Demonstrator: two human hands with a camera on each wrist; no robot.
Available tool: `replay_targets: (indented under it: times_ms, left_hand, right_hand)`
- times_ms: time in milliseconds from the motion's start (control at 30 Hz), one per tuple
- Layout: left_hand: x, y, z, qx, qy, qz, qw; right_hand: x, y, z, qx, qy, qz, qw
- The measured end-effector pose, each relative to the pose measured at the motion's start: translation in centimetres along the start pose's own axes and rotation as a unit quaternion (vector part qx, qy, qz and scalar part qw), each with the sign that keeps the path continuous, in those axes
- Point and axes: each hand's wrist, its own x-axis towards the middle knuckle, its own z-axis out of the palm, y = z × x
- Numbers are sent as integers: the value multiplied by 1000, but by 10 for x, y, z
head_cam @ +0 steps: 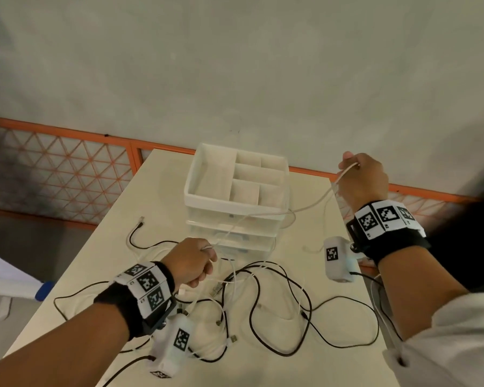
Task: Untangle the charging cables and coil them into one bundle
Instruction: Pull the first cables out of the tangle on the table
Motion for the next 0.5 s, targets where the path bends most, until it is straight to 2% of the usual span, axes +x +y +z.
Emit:
replay_targets:
  times_ms: [100, 200, 267, 333, 400, 433, 500]
  left_hand:
    - [-1, 1, -3, -22, -4, 7, 1000]
    - [-4, 8, -8, -36, 7, 29, 999]
    - [-7, 12, -11, -36, 21, 51, 998]
    - [-11, 15, -14, -33, 40, 74, 996]
    - [-15, 17, -17, -31, 59, 94, 993]
    - [-16, 19, -17, -31, 65, 101, 992]
    - [-21, 27, -13, -24, 65, 116, 991]
  right_hand:
    - [3, 13, 17, 104, -99, -41, 989]
    - [-2, 41, 34, 155, -195, -22, 968]
    - [-7, 71, 48, 61, -263, -19, 963]
    - [-16, 95, 53, -66, -312, 26, 948]
    - [-24, 104, 49, -155, -297, 30, 942]
    - [-30, 102, 45, -157, -273, 21, 949]
    - [-50, 85, 33, -61, -268, -29, 961]
